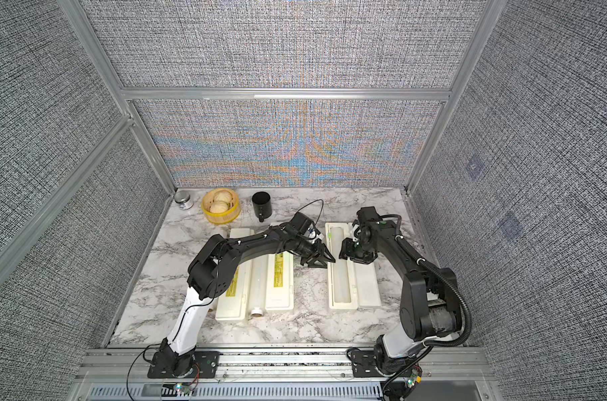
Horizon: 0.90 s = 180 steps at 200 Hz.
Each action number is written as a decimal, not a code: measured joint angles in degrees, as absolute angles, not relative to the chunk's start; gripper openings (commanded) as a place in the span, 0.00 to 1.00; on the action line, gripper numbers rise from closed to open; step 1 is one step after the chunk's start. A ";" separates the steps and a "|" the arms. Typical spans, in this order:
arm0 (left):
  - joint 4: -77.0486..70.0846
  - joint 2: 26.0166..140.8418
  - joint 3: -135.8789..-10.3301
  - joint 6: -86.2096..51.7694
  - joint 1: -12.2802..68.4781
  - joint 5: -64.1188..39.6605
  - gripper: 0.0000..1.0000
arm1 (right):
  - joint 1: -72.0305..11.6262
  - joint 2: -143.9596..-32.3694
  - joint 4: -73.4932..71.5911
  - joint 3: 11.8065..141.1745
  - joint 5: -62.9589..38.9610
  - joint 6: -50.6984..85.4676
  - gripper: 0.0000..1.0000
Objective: Put plastic wrap rolls into dispensers
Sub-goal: Move the plastic wrap cutting box to the center of the board.
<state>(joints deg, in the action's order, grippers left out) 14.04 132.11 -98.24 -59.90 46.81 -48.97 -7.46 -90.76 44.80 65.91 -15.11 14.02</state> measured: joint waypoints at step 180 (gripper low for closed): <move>18.70 144.66 -121.58 -58.39 47.53 -44.69 0.46 | -2.17 -87.33 47.90 69.34 -13.72 10.41 0.59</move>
